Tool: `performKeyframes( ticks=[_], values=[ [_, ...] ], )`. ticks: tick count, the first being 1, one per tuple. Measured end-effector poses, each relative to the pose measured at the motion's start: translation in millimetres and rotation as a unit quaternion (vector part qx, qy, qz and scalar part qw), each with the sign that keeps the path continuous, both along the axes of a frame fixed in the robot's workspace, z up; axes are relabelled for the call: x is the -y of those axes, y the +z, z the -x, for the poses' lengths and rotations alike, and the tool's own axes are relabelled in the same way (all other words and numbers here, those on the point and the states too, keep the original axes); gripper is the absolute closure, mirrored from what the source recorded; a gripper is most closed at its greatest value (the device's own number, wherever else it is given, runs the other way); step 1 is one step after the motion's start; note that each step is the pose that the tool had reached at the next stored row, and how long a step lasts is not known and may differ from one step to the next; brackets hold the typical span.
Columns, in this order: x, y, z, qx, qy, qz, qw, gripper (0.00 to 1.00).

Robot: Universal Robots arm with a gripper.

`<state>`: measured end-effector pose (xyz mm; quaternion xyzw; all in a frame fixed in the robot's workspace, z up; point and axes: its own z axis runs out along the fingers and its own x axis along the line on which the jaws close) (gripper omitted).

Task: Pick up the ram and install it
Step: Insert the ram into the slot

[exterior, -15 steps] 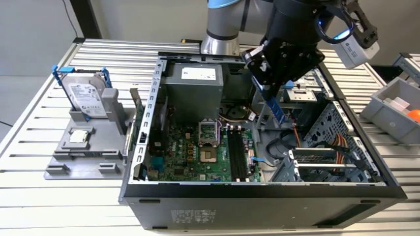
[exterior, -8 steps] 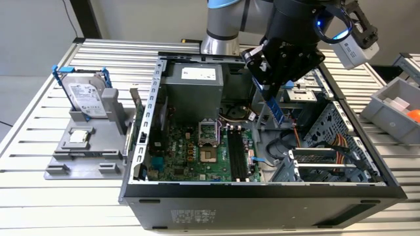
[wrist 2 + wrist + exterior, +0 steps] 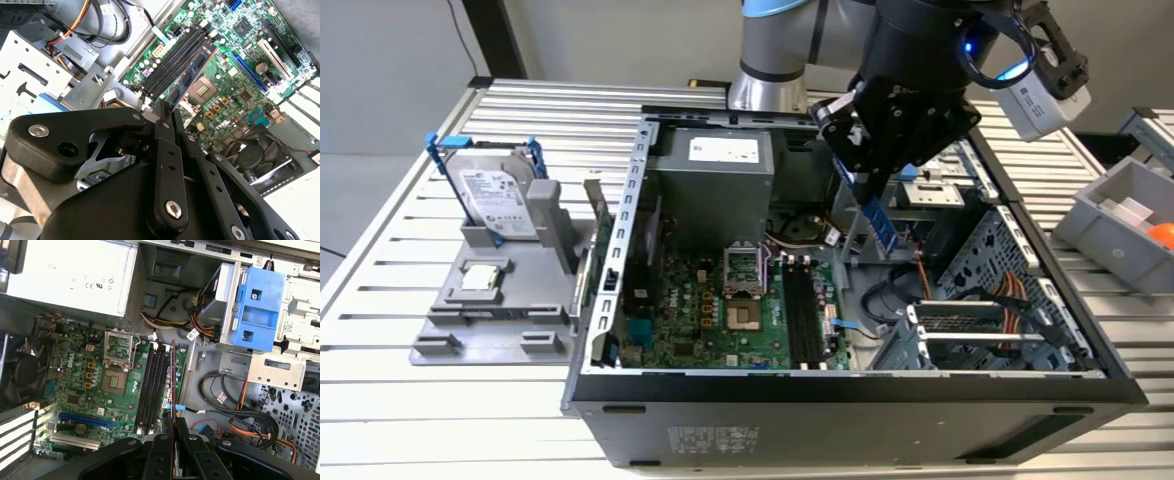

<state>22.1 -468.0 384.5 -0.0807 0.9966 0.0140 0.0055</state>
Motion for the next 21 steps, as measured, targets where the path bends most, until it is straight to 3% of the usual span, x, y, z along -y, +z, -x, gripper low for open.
performKeyframes(
  ticks=[4, 14, 21],
  values=[
    [0.0, -1.1, 0.0, 0.0, -0.002, 0.0, 1.0, 1.0],
    [0.0, -7.0, 0.0, 0.0, -0.029, 0.0, 0.99958, 1.0],
    [0.0, -9.3, 0.0, 0.0, -0.034, 0.0001, 0.99943, 1.0]
  ],
)
